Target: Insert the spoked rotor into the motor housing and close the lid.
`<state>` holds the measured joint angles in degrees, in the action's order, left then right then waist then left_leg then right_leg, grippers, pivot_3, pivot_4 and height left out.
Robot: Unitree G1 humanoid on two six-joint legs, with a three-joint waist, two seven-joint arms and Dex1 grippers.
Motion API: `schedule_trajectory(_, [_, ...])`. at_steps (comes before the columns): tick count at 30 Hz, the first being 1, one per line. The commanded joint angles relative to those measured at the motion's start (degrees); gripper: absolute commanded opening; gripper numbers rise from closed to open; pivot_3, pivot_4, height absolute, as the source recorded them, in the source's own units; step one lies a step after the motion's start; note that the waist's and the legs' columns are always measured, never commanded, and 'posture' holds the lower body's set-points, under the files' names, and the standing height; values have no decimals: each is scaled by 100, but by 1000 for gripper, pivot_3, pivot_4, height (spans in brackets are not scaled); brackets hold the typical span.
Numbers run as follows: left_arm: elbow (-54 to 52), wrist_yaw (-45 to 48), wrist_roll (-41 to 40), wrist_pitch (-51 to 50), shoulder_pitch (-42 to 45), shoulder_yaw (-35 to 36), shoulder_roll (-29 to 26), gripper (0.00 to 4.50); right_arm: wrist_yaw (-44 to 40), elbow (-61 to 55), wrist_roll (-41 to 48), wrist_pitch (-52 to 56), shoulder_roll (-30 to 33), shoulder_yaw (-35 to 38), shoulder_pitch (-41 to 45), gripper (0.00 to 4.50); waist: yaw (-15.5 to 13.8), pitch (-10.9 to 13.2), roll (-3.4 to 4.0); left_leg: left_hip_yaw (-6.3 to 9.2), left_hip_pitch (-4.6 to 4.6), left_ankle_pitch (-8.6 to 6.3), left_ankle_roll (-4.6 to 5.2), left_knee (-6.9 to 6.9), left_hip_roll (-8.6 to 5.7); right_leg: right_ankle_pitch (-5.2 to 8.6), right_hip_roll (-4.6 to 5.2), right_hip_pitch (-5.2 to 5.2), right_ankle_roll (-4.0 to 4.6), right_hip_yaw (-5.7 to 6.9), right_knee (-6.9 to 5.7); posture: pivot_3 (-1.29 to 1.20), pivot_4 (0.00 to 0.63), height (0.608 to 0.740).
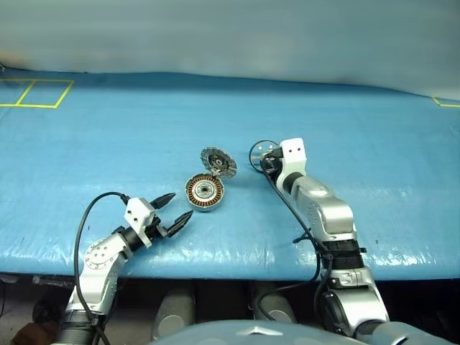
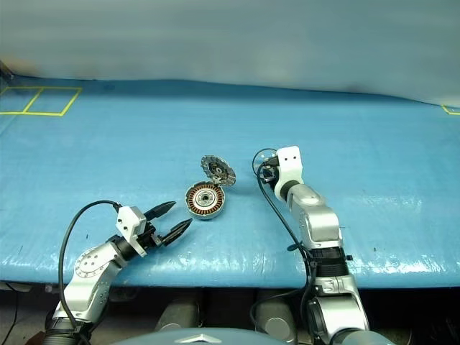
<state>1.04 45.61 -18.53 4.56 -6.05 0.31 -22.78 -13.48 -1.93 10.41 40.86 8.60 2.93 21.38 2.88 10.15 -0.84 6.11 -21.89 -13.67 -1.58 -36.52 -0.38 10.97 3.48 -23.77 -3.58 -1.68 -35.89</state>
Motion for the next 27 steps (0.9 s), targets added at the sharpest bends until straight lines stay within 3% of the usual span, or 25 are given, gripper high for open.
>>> schedule_trajectory(1, [-158, 134, -145, 111, 76, 100, -23, 3853, -175, -933, 504, 161, 66, 384, -185, 1290, -1, 1, 2, 0, -2, 0, 0, 1, 0, 0, 0, -2, 0, 0, 0, 0, 150, 740])
schedule_trajectory(11, [79, 440, -295, 67, 347, 162, 8, 3853, -1196, -2181, 2121, 671, 497, 998, -1179, 1290, -37, 1, 1, 0, -2, 0, 0, 6, 2, 3, 0, -3, 1, 1, 4, 0, 150, 740])
schedule_trajectory(19, [260, 638, -393, 20, 473, 161, 23, 3853, -2768, -2915, 2690, 142, 1428, 460, -2169, 1290, -57, 3, -1, -2, -3, -1, 0, 10, 1, 9, 2, -2, -4, 1, 9, 0, 150, 740])
schedule_trajectory(27, [241, 686, -319, 86, 451, 158, 4, 3853, -2965, -2631, 2442, -181, 1465, -520, -1577, 1290, -71, 4, -4, -5, -3, -1, -1, -1, 2, 8, 2, 0, -5, 1, 7, 0, 150, 740])
